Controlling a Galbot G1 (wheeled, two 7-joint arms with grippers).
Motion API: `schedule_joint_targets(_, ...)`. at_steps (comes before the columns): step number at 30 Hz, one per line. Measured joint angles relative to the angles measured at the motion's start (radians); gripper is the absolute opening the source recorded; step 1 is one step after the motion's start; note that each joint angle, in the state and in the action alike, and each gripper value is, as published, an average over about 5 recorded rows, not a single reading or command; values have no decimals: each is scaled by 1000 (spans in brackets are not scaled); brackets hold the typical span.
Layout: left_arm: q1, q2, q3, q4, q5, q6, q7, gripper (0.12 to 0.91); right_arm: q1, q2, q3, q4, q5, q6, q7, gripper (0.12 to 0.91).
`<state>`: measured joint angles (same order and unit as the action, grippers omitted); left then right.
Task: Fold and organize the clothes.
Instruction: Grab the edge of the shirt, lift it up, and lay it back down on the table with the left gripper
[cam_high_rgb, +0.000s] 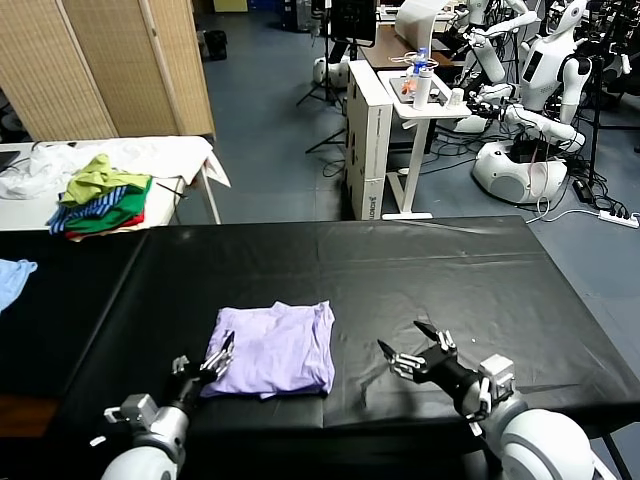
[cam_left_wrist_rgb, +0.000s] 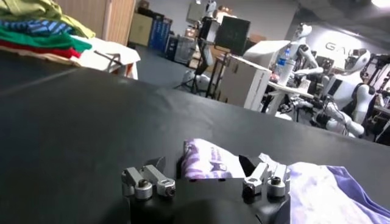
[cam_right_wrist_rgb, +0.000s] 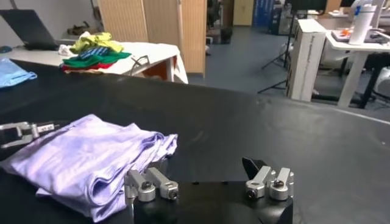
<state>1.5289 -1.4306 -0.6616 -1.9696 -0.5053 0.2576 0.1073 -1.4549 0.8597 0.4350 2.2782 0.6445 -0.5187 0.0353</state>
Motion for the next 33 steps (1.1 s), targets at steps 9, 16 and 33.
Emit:
schedule_joint_targets(9, -6, -1, -17, 33, -94, 17, 16, 778, -1, 8, 1, -3, -2, 1, 0, 907)
schedule_joint_targets(16, -8, -7, -12, 38, -106, 19, 22, 722, 2, 9, 2, -3, -3, 1, 0, 907)
schedule_joint_targets(33, 13, 17, -26, -27, -27, 53, -36, 166, -15, 34, 0, -3, -41, 10, 0, 907)
